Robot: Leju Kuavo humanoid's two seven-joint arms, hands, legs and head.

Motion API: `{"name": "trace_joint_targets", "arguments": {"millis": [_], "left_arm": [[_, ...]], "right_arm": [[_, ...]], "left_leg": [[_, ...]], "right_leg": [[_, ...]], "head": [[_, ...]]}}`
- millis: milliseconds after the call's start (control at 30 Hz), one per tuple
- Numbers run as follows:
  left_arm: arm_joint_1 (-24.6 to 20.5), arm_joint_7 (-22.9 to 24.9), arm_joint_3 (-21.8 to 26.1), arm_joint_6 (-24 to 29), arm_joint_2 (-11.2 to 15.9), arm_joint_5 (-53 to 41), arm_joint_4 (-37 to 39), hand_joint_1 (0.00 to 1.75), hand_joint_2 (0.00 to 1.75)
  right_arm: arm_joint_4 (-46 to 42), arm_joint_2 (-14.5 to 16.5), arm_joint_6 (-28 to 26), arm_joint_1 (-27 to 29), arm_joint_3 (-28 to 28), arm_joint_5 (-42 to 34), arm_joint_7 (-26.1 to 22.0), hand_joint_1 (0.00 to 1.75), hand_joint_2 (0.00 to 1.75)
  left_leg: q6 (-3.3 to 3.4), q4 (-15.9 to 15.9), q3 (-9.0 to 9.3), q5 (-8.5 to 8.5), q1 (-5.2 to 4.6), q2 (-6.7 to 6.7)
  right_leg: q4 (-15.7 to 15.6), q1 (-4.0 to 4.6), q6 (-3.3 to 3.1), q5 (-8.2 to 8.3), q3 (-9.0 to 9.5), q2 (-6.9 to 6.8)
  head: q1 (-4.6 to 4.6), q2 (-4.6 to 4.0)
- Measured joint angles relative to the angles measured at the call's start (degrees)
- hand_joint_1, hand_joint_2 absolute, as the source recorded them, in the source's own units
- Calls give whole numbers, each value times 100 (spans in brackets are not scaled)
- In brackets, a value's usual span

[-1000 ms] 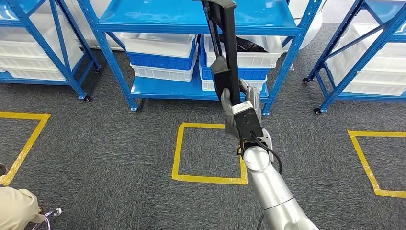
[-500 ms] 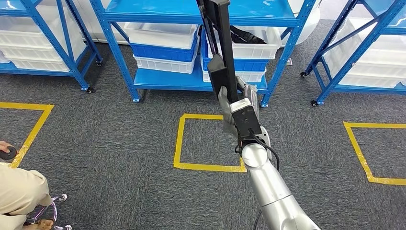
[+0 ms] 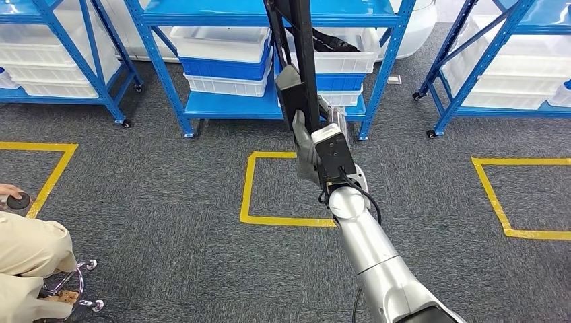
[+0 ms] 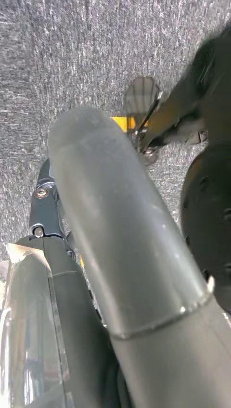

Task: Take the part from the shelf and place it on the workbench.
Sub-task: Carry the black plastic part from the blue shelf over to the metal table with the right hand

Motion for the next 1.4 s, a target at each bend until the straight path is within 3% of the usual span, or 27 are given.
{"name": "trace_joint_targets", "arguments": {"millis": [67, 133, 167, 200, 267, 333, 433, 500, 567, 633, 667, 733, 933, 1167, 1267, 1300, 1400], "left_arm": [[-9, 0, 15, -9, 0, -4, -1, 0, 0], [-8, 13, 30, -12, -4, -8, 1, 0, 0], [-6, 22, 36, -12, -7, -8, 1, 0, 0], [-5, 32, 39, -13, -9, -8, 1, 0, 0], [-3, 45, 42, -14, -12, -8, 1, 0, 0], [-2, 53, 44, -16, -12, -8, 1, 0, 0], [1, 58, 48, -17, -12, -8, 2, 0, 0], [1, 59, 48, -17, -12, -8, 2, 0, 0], [2, 60, 53, -18, -14, -8, 2, 0, 0], [3, 61, 65, -19, -15, -8, 1, 0, 0], [5, 62, 71, -19, -15, -8, 1, 0, 0], [9, 63, 76, -20, -15, -8, 0, 0, 0], [9, 63, 85, -23, -16, -10, 0, 0, 0], [7, 63, 143, -21, -14, -9, -1, 0, 0], [1, 58, 153, -19, -28, -12, -1, 0, 0], [-1, 56, 156, -18, -37, -13, -1, 0, 0], [-8, 51, 166, -20, -43, -18, 0, 0, 0]], "right_arm": [[26, 26, 0, -69, -2, -10, -13, 175, 175], [56, 40, 0, -115, 0, -15, -23, 175, 175], [71, 41, 0, -127, 0, -19, -27, 175, 175], [86, 37, -1, -138, -1, -25, -32, 175, 175], [120, 28, -4, -153, -1, -41, -44, 175, 175], [158, 19, -7, -142, -1, -55, -56, 175, 175], [202, 12, -9, -128, -1, -63, -67, 175, 175], [206, 12, -9, -128, -1, -63, -68, 175, 175], [208, 14, -10, -131, -1, -66, -72, 175, 175], [219, 21, -14, -133, -1, -73, -80, 175, 175], [226, 25, -16, -134, -1, -76, -82, 175, 175], [242, 27, -18, -134, -1, -79, -84, 175, 175], [296, 27, -17, -135, -2, -110, -84, 175, 175], [315, 31, 9, -138, -8, -194, -84, 175, 175], [319, 53, 101, -165, -44, -320, -83, 175, 175], [322, 57, 137, -188, -61, -363, -84, 175, 175], [342, 36, 196, -218, -114, -452, -86, 175, 175]], "left_leg": [[61, -376, 199, -138, -39, -6], [146, -463, 169, -70, -42, 11], [196, -495, 148, -14, -34, 24], [236, -525, 116, 47, -22, 37], [274, -529, 9, 142, -21, 50], [263, -523, -107, 230, -19, 55], [222, -514, -208, 308, -8, 56], [216, -513, -216, 316, -7, 56], [191, -500, -238, 335, -2, 56], [187, -471, -309, 378, -4, 55], [183, -466, -338, 411, -4, 55], [160, -498, -362, 481, 6, 51], [43, -585, -362, 579, 21, 50], [31, -585, -365, 592, 25, 49], [149, -904, -194, 722, 45, 95], [183, -1058, -120, 794, 65, 129], [180, -1183, -89, 883, 116, 229]], "right_leg": [[1, 12, 80, 79, -52, -2], [22, 16, 152, 117, -105, -1], [111, 19, 161, 52, -159, 2], [315, 20, 153, -86, -255, 5], [1029, -9, 117, -490, -535, 8], [1575, -42, 152, -739, -674, 8], [1304, -72, 262, -677, -364, 6], [1202, -76, 277, -649, -291, 6], [762, -96, 313, -553, -11, 3], [126, -105, 268, -429, 350, 20], [-41, -95, 217, -395, 430, 29], [-76, -59, 125, -359, 413, 39], [-72, -37, 50, -311, 361, 38], [-89, -43, 69, -293, 359, 40], [-172, -52, 150, -274, 380, 57], [-49, -42, 151, -353, 313, 60], [921, -116, 185, -741, -185, 56]], "head": [[5, 0], [7, 0], [15, 1], [27, 1], [50, 0], [59, 0], [65, 0], [66, 1], [67, 1], [59, -1], [57, 0], [53, 0], [51, 0], [53, 1], [57, 0], [69, -1], [103, 0]]}}
